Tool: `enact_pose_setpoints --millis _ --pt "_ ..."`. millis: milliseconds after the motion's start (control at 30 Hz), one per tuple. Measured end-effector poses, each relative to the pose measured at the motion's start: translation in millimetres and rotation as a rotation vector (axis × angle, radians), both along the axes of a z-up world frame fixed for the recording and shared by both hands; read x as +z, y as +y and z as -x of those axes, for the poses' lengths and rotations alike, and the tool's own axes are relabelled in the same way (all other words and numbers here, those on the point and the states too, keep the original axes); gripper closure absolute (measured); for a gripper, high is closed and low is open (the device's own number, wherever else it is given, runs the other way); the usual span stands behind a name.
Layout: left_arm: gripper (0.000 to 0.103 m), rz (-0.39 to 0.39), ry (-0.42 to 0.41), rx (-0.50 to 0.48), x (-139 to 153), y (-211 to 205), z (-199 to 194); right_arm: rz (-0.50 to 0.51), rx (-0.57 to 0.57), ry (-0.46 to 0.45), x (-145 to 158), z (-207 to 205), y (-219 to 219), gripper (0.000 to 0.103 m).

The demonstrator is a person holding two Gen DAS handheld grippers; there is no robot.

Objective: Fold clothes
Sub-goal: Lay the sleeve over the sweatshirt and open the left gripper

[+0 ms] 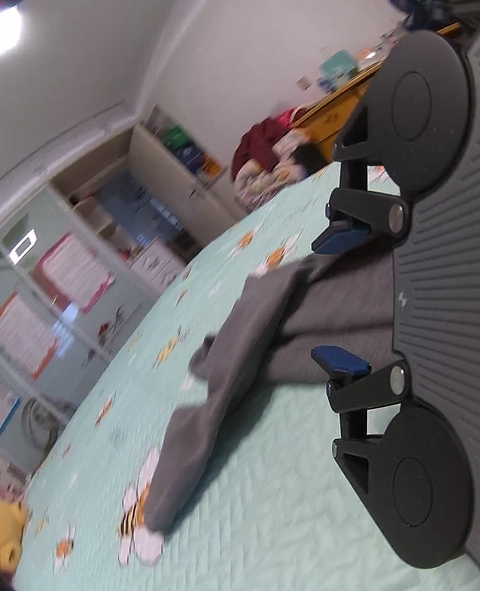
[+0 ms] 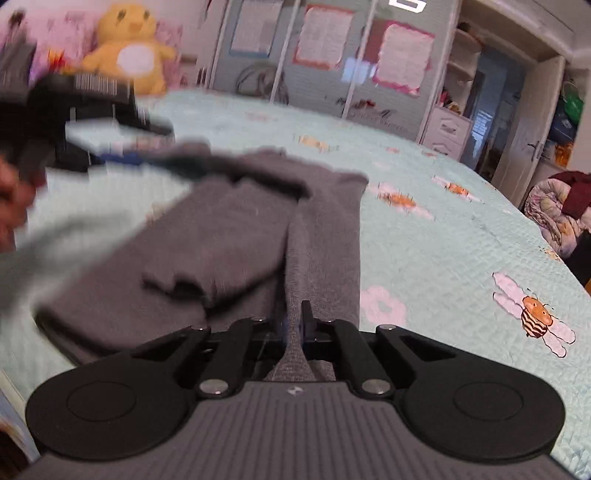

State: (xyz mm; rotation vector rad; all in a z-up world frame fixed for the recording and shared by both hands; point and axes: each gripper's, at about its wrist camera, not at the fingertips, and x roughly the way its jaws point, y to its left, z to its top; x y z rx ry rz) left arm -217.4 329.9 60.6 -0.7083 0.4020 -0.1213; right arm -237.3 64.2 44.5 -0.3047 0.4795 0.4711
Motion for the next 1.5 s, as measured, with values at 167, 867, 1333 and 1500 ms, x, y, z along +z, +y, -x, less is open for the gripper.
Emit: enact_pose_setpoints --millis 167,867,1333,1500 --pt "0.045 -0.045 0.026 -0.058 -5 -23 -9 -0.11 0.054 0.007 2 -3 -2 0.092" --pt "0.046 -0.104 0.144 -0.422 -22 -112 -26 -0.191 0.116 -0.023 -13 67 -49 0.063" --pt "0.046 -0.071 0.273 -0.29 -36 -117 -95 0.095 0.151 -0.157 -36 75 -16 0.063" --pt "0.063 -0.03 0.297 -0.275 -40 -115 -114 0.062 0.139 -0.134 -34 68 -20 0.068"
